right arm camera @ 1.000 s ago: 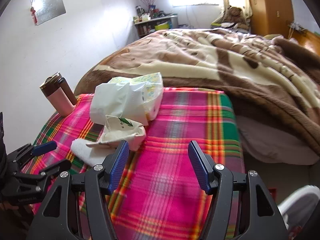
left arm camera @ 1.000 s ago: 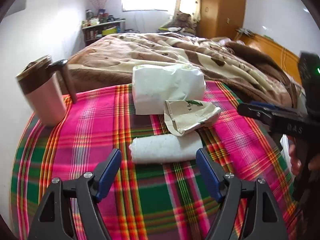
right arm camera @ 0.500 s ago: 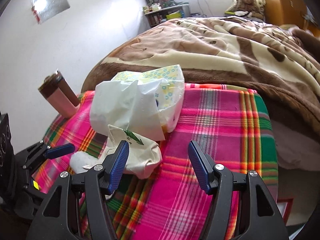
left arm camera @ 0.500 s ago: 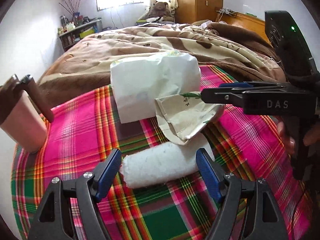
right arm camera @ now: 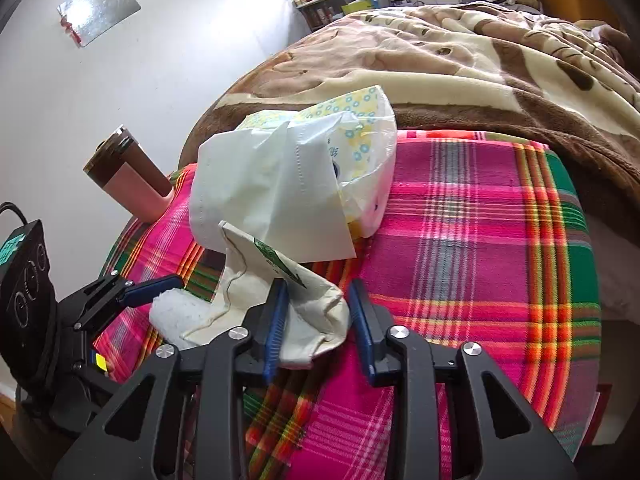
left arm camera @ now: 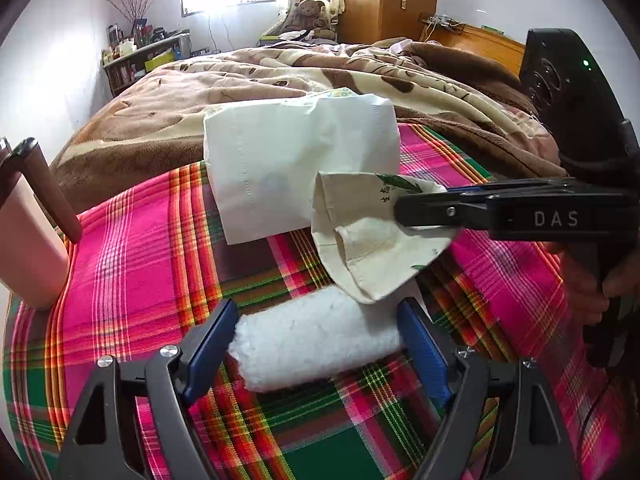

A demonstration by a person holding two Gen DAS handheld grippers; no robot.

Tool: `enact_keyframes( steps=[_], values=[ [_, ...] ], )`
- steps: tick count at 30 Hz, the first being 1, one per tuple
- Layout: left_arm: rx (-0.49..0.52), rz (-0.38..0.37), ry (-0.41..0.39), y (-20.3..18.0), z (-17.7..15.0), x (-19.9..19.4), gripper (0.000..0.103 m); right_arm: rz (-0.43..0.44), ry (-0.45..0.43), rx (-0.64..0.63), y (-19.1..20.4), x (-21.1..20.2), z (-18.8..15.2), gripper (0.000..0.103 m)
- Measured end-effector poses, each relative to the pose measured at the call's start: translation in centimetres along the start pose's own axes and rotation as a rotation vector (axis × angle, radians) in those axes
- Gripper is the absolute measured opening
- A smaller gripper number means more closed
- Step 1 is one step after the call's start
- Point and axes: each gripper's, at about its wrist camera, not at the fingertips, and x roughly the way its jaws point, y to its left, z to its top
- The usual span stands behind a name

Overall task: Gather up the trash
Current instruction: 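Close the left tool on the rolled white tissue while the right tool grasps the crumpled beige paper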

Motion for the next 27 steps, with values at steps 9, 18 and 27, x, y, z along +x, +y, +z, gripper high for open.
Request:
enact_keyframes(
  steps=[9, 18, 27],
  values=[
    [0.099, 0.012, -0.017, -0.8, 0.8, 0.2, 0.083, -0.112, -0.092, 0.056, -2.1, -4.3, -1.7, 0.023],
    [0.074, -0.117, 0.036, -1.2, 0.5, 1.1, 0.083, -0.122, -0.098, 0.121, -3.4, -5.1, -3.3, 0.023],
    [0.063, -0.128, 0.048, -1.5, -0.6, 0.4, 0.080, -0.109, -0.113, 0.143, -3.8, -5.7, -4.0, 0.023]
  ],
)
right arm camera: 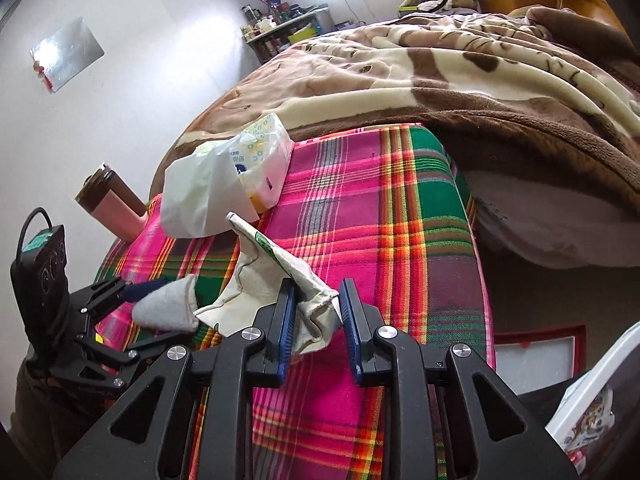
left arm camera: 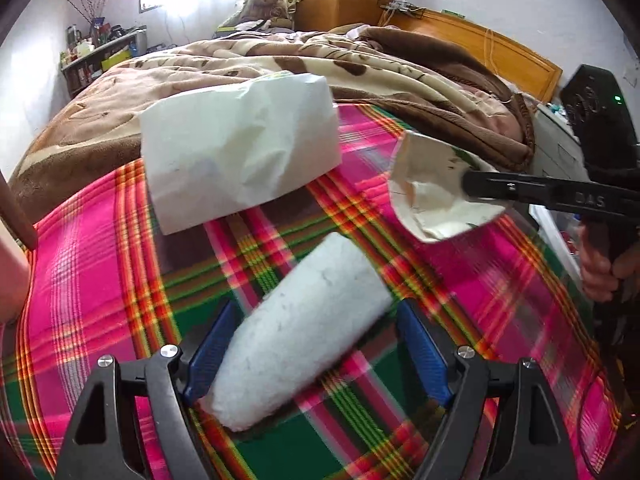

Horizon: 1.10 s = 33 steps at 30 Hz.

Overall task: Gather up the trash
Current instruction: 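Close the left tool on the rolled white tissue while the right tool grasps the crumpled beige paper, then carry the tissue with the left tool while the right tool carries the paper over the wastebasket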

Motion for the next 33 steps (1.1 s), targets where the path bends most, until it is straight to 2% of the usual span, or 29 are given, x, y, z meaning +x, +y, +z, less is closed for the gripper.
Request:
enact_keyframes(
  steps=[5, 10, 15, 24, 33],
  values=[
    [0.021, 0.056, 0.006, -0.9, -0.1, 0.0, 0.067, 0.009, -0.001, 0.018, -0.2, -0.1, -0.5, 0.023],
    [-0.028, 0.062, -0.004, -0.8, -0.2, -0.5, 0.047, 0.011, -0.023, 0.034, -0.1, -1.0, -0.9, 0.023],
    [-0.052, 0.080, -0.013, -1.5, -0.6, -1.3, 0.035, 0.012, -0.049, 0.044, 0.0, -2.2, -1.5, 0.023],
    [-0.079, 0.078, -0.078, -3.8, -1.3, -4.6, 0.035, 0.000, -0.111, 0.051, 0.1, -5.4, -2.7, 0.023],
    [-0.062, 0.065, -0.149, -7.5, -1.7, -8.1, 0.035, -0.022, -0.194, 0.062, -0.1, -9.7, -4.4, 0.023]
  ],
)
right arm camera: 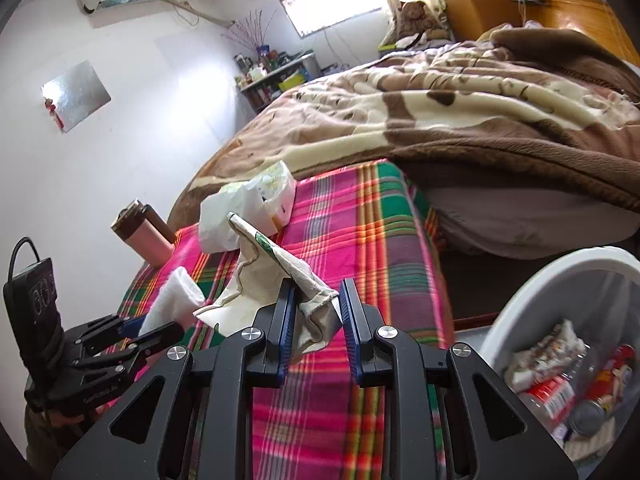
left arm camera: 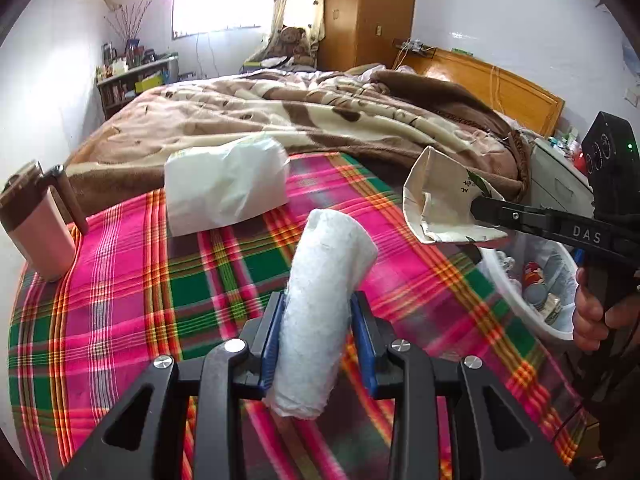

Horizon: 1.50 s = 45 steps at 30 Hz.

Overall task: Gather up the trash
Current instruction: 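Carry the tissue with the left tool while the right tool carries the paper over the wastebasket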

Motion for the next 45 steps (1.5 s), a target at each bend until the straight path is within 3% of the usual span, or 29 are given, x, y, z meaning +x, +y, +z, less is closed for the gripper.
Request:
enact_keyframes(
  steps=[11, 24, 37, 45],
  values=[
    [0.034, 0.007, -0.065, -4.7, -0.2, -2.9, 0.035, -0.064, -0.086, 0.017, -1.9, -5.4, -1.4, 0.023],
    [0.113, -0.068, -0.119, -12.3, 0.4, -4.1, 0.035, -0.178, -0.195, 0.061, -5.2, -11.2, -2.8, 0.023],
    [0.172, -0.147, -0.094, -19.1, 0.8, -1.9, 0.035, -0.345, -0.250, 0.129, -9.2, -14.7, -4.4, 0.023],
    [0.183, -0.166, -0.056, -22.2, 1.0, 0.8, 0.036, -0.450, -0.233, 0.176, -11.9, -15.0, -5.2, 0.023]
  ],
)
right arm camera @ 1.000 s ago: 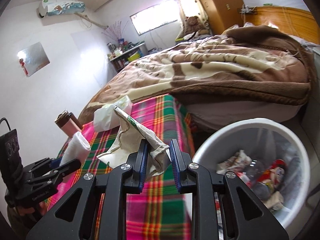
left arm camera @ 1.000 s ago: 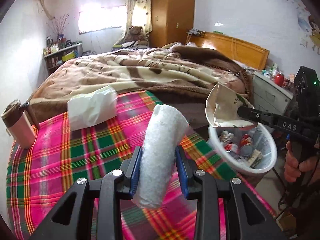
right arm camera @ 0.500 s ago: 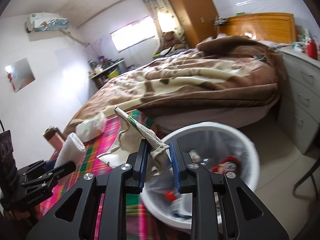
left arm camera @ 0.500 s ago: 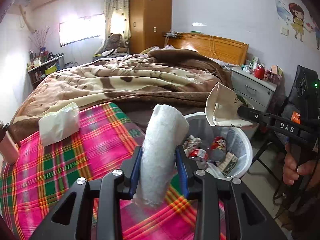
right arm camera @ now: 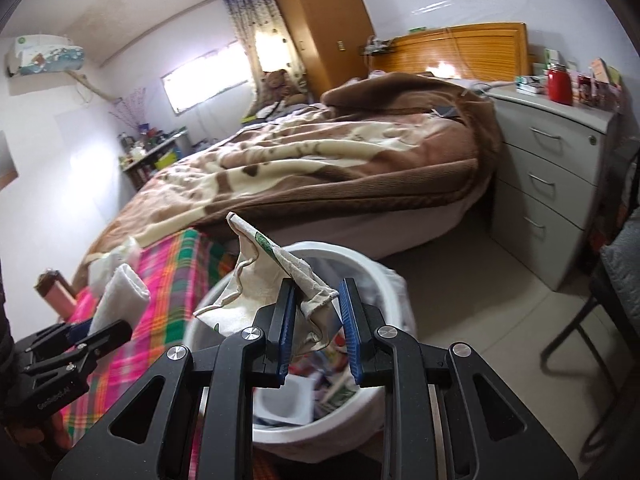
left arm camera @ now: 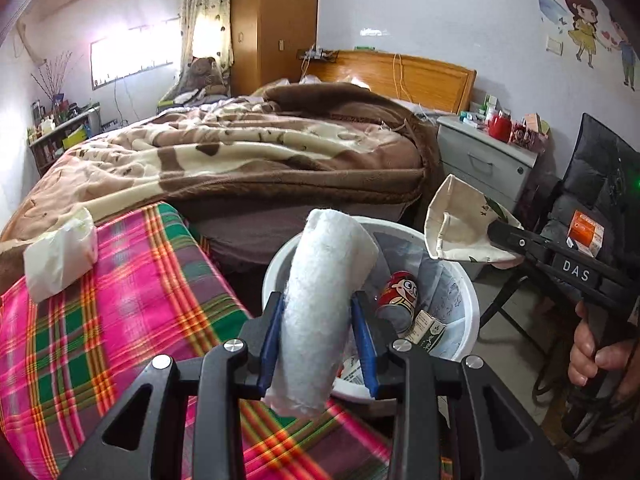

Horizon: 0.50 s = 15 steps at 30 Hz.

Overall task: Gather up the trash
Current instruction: 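Carry the tissue with the left tool while the right tool carries the paper over the wastebasket, then open the left tool to drop the tissue while the right tool releases the paper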

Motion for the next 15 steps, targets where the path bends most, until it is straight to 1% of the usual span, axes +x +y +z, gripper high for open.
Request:
enact_keyframes(
  steps=[2, 5, 7, 9, 15],
  values=[
    [-0.009, -0.006, 0.011, -0.4, 0.1, 0.8, 0.036, -0.027, 0.010, 0.006, -0.6, 0.3, -0.1, 0.023],
    [0.028, 0.035, 0.009, -1.5, 0.2, 1.6, 0.036, -0.044, 0.022, 0.007, -1.2, 0.7, -0.3, 0.023],
    [0.016, 0.005, 0.024, -1.8, 0.2, 2.2, 0.037, -0.055, 0.030, 0.010, -1.7, 0.9, -0.5, 0.023],
    [0.018, 0.013, 0.032, -2.2, 0.3, 2.7, 0.037, -0.068, 0.037, 0.013, -2.0, 1.1, -0.5, 0.023],
    [0.018, -0.003, 0.044, -3.2, 0.6, 3.8, 0.037, -0.106, 0.050, 0.004, -2.6, 1.5, -0.5, 0.023]
  ],
)
